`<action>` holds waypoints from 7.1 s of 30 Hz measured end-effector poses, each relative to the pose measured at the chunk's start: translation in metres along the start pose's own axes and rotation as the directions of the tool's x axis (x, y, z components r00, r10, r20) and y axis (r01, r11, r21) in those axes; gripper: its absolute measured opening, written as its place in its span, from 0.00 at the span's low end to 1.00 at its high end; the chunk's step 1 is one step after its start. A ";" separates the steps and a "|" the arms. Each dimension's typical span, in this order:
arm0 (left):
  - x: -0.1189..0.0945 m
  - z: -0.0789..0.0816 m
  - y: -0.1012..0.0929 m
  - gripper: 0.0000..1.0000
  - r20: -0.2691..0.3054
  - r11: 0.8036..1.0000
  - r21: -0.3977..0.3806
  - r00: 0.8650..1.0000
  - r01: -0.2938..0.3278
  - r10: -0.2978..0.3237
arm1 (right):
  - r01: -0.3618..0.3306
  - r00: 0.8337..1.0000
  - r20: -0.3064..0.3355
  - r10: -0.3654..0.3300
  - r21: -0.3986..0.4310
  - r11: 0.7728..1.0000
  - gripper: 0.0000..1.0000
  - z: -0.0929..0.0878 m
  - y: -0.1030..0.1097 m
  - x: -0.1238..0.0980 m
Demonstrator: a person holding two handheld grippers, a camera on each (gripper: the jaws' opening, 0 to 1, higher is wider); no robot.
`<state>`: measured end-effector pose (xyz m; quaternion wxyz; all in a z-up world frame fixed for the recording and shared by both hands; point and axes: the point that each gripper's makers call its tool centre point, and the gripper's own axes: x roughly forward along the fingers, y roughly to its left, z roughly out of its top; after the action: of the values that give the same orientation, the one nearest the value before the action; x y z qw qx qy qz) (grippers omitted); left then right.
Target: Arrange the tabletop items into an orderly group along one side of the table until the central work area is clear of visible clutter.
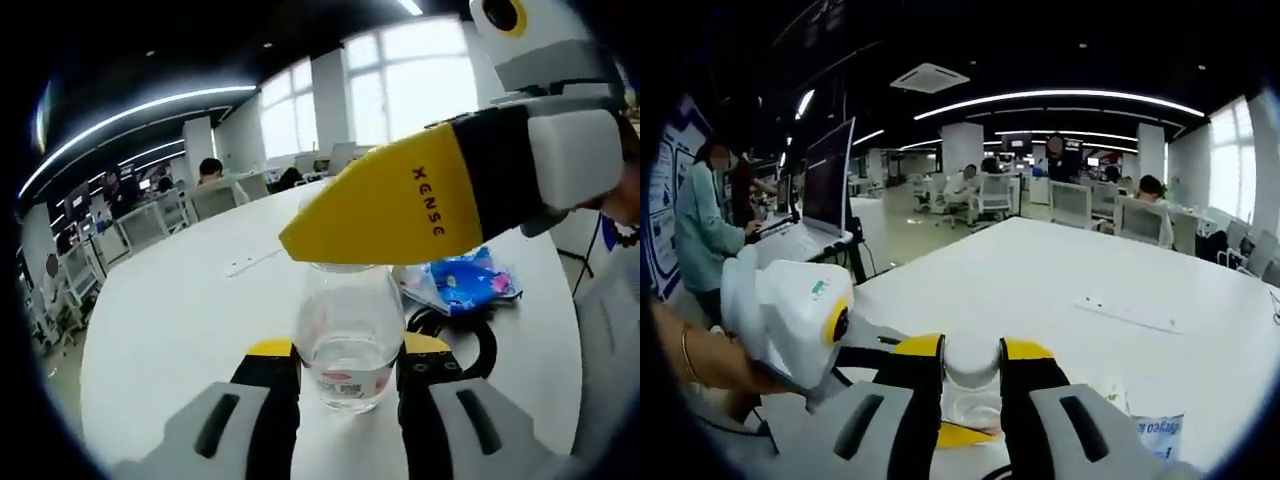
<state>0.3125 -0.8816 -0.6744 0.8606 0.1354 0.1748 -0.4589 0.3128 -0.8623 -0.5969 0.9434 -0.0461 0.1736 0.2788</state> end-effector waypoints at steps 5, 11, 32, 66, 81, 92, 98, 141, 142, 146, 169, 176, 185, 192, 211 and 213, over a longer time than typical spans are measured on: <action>-0.010 -0.003 -0.011 0.34 0.006 0.991 0.030 0.992 0.128 -0.128 | -0.044 0.999 -0.021 0.043 -0.021 0.999 0.17 -0.001 0.008 -0.004; -0.020 -0.010 -0.019 0.34 -0.025 0.968 0.049 0.969 0.245 -0.244 | -0.090 0.995 -0.051 0.087 -0.052 0.995 0.17 -0.004 0.020 -0.009; -0.026 -0.015 -0.026 0.38 0.022 0.953 -0.070 0.955 0.296 -0.295 | -0.143 0.987 -0.080 0.137 -0.078 0.987 0.17 -0.007 0.030 -0.017; -0.022 -0.010 -0.020 0.61 0.077 0.927 -0.259 0.950 -0.273 0.301 | -0.017 0.997 -0.076 0.014 -0.042 0.999 0.18 -0.007 0.026 -0.017; -0.015 -0.027 -0.020 0.41 -0.001 0.911 -0.210 0.932 -0.355 0.363 | 0.008 0.998 -0.064 -0.009 -0.024 1.000 0.18 -0.007 0.025 -0.018; -0.015 -0.028 -0.016 0.40 -0.008 0.911 -0.219 0.935 -0.348 0.356 | 0.010 0.998 -0.060 -0.011 -0.022 1.000 0.18 -0.007 0.025 -0.016; -0.015 -0.028 -0.015 0.39 -0.019 0.909 -0.225 0.934 -0.351 0.356 | 0.006 0.998 -0.055 -0.008 -0.023 1.000 0.18 -0.006 0.025 -0.015; -0.009 -0.022 0.079 0.38 -0.031 0.910 -0.192 0.929 -0.368 0.369 | -0.159 0.986 -0.061 0.158 -0.027 0.987 0.18 0.036 0.017 0.064; -0.008 -0.022 0.081 0.38 -0.029 0.908 -0.196 0.928 -0.370 0.372 | -0.163 0.985 -0.061 0.161 -0.025 0.986 0.18 0.037 0.017 0.068; -0.005 -0.021 0.093 0.38 -0.025 0.903 -0.218 0.927 -0.371 0.375 | -0.170 0.984 -0.060 0.168 -0.021 0.985 0.18 0.040 0.014 0.079; 0.007 -0.024 0.142 0.38 -0.047 0.891 -0.236 0.920 -0.388 0.388 | -0.208 0.978 -0.029 0.208 -0.002 0.978 0.18 0.057 0.000 0.134; 0.012 -0.015 0.149 0.39 -0.024 0.897 -0.250 0.929 -0.365 0.370 | -0.190 0.982 -0.019 0.190 -0.006 0.982 0.18 0.067 -0.007 0.146; 0.019 -0.021 0.153 0.39 -0.029 0.909 -0.233 0.937 -0.345 0.349 | -0.179 0.983 -0.040 0.179 -0.006 0.984 0.18 0.059 -0.009 0.150; 0.017 -0.025 0.151 0.39 -0.015 0.912 -0.223 0.936 -0.345 0.351 | -0.180 0.983 -0.055 0.176 -0.070 0.981 0.18 0.054 -0.002 0.149; 0.017 -0.032 0.146 0.51 0.010 0.916 -0.245 0.943 -0.319 0.331 | -0.111 0.994 -0.036 0.105 -0.286 0.952 0.23 0.044 -0.003 0.150; 0.016 -0.034 0.142 0.54 0.013 0.914 -0.261 0.945 -0.312 0.327 | -0.105 0.994 -0.033 0.100 -0.284 0.953 0.27 0.041 -0.007 0.148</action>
<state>0.4338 -0.8035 -0.7017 0.9387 0.0373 0.1837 -0.2894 0.4444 -0.7851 -0.6110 0.9096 -0.1749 0.1423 0.3491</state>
